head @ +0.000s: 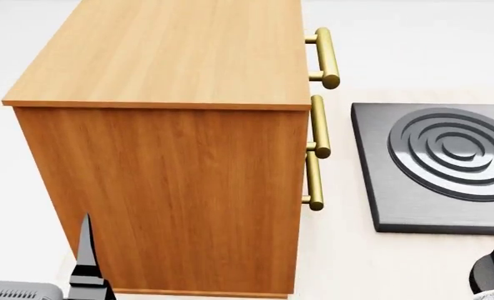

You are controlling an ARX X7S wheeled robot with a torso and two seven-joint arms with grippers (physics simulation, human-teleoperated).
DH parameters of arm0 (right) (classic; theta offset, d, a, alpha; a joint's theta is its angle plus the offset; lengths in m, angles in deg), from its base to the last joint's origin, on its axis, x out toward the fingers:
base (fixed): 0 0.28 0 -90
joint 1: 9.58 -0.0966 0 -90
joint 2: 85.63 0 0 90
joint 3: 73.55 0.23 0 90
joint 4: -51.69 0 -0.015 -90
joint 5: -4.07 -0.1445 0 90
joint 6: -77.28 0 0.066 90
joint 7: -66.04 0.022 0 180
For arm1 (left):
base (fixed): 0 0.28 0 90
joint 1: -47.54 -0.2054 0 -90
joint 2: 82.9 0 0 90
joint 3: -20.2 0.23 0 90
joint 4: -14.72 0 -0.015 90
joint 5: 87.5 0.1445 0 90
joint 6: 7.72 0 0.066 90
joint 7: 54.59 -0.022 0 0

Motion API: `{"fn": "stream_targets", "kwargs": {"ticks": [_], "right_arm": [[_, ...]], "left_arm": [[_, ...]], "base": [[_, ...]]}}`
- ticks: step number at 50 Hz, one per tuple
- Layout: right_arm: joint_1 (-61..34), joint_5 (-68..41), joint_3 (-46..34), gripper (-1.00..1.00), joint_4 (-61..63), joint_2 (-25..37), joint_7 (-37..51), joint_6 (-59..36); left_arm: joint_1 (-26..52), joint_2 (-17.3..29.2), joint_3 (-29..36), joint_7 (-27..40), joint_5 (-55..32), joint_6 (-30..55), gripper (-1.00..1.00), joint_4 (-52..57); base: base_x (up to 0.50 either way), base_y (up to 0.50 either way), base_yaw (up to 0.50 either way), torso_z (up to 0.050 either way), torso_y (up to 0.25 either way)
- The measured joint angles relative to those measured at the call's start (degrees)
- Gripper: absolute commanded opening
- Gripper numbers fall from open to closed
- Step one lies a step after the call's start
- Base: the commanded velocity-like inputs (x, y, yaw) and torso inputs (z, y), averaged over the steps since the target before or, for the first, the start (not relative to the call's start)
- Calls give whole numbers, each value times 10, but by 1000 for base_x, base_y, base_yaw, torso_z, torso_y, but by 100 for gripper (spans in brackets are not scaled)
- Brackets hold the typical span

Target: Put the bowl on the top of the cabinet.

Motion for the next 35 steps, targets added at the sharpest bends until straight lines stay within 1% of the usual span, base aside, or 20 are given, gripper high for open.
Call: {"fn": "stream_targets", "kwargs": {"ticks": [35], "right_arm": [[-6, 12, -11, 100, -28, -7, -9, 16]], "left_arm": [[1, 4, 5, 7, -4, -3, 100, -2]], "base": [[0, 0, 0, 0, 0]]}}
